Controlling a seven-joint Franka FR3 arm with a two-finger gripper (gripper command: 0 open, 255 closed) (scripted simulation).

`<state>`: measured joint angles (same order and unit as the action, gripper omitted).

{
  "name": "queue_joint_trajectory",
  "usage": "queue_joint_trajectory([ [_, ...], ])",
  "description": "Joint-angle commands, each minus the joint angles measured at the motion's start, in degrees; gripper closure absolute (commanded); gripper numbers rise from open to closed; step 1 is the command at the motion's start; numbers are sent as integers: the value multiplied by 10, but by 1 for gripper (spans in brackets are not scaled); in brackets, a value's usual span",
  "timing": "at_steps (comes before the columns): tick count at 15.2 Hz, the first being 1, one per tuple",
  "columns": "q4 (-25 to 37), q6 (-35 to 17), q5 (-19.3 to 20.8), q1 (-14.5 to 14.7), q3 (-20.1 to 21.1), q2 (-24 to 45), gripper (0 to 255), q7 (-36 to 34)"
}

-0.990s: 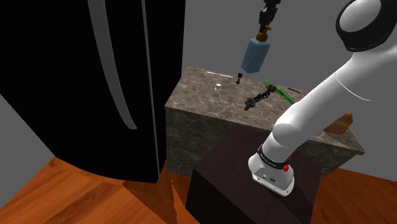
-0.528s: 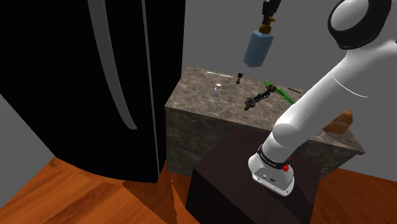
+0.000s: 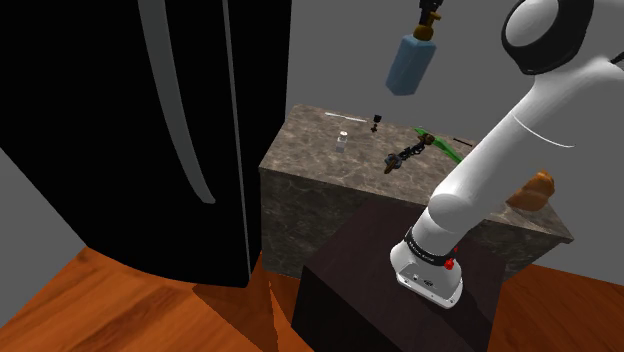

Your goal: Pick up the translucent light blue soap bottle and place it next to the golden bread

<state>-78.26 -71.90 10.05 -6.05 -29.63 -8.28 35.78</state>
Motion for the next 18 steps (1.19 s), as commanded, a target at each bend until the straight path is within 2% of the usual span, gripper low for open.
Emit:
queue_joint_trajectory([
  [1, -17, 3, 13, -4, -1, -24, 255, 8],
  [9, -107, 8, 78, -33, -13, -144, 255, 58],
  [18, -147, 30, 144, -72, -47, -238, 255, 144],
])
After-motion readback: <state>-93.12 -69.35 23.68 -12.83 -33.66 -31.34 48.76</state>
